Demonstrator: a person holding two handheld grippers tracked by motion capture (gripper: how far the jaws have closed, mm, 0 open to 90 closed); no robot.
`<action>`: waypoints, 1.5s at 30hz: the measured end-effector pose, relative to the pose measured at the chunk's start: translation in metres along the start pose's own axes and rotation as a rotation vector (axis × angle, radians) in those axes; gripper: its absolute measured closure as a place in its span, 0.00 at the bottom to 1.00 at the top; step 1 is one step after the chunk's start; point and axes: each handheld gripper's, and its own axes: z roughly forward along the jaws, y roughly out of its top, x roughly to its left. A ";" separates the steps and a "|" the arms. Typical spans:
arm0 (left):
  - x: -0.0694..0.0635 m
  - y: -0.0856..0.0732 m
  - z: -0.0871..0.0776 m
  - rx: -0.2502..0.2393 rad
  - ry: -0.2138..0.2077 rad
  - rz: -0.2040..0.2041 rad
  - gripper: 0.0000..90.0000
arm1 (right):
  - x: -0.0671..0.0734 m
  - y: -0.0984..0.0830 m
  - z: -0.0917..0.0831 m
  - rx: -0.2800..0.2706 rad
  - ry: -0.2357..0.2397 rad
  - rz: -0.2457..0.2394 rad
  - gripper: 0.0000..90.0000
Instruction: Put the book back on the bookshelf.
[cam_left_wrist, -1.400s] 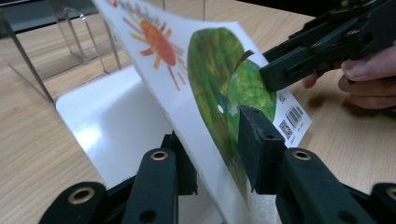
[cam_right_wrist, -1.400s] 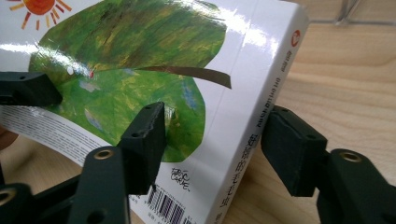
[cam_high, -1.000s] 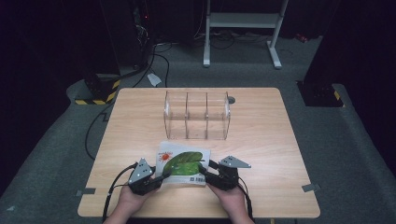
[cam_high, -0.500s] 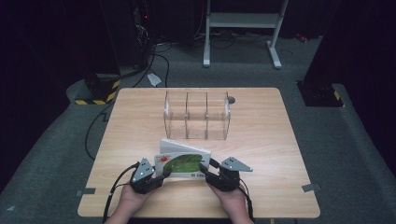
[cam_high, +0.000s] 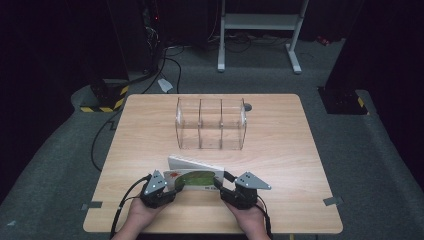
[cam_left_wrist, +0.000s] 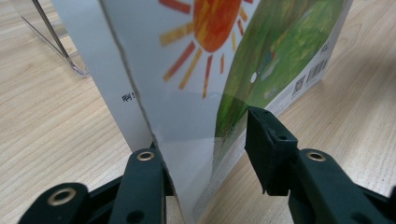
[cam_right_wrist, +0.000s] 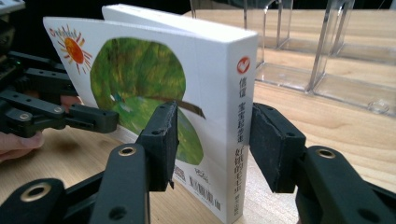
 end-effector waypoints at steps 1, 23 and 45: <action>0.000 0.000 0.000 0.002 0.001 0.000 0.66 | 0.000 0.000 -0.001 -0.003 -0.001 -0.004 0.58; 0.009 -0.009 -0.012 0.005 0.036 -0.027 0.58 | 0.003 0.003 -0.003 0.015 0.032 -0.057 0.43; 0.021 -0.019 -0.025 0.019 0.099 -0.093 0.48 | 0.003 0.014 0.012 -0.011 0.075 -0.152 0.44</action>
